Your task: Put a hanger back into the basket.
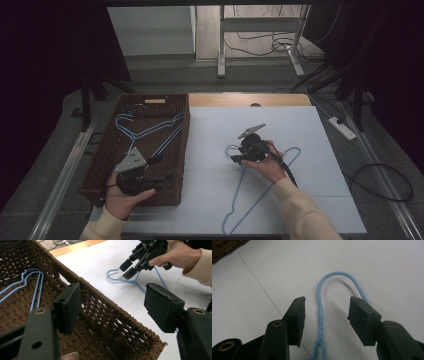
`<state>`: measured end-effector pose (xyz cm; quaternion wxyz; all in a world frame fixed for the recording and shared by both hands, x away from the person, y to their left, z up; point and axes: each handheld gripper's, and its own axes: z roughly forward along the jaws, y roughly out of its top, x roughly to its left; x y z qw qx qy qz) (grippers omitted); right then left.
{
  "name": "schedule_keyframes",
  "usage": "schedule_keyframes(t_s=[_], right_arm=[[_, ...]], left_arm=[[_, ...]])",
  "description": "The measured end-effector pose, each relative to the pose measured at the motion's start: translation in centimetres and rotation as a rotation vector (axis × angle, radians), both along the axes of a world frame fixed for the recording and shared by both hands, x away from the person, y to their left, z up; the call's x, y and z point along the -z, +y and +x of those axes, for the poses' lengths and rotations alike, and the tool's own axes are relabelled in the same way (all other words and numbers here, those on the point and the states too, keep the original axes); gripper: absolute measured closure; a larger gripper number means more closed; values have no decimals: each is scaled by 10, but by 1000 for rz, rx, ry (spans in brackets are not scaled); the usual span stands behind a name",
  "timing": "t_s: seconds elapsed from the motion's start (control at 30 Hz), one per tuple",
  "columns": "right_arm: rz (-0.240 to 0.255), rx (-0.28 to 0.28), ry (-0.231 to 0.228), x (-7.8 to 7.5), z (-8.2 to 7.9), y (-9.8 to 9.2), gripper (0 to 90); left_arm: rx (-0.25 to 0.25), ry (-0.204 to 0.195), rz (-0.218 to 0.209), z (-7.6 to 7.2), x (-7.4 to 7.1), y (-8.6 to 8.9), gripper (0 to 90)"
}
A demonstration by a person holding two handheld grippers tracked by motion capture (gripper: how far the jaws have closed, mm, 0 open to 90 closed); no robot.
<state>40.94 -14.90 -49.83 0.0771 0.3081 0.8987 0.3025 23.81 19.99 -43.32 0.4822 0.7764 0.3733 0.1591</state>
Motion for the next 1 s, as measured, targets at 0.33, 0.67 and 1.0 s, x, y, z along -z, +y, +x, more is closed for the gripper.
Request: schedule_keyframes(t_s=[0.33,0.67,1.0], right_arm=[[-83,-40,23,11,7,26,574],[-123,-28,-14,8,4,28,863],[13,15,-103,-24,-10,8,873]], left_arm=[[3,0,0,0,0,0,310],[4,-1,-1,-1,0,-1,310],[13,-1,2,-2,-1,-6,310]])
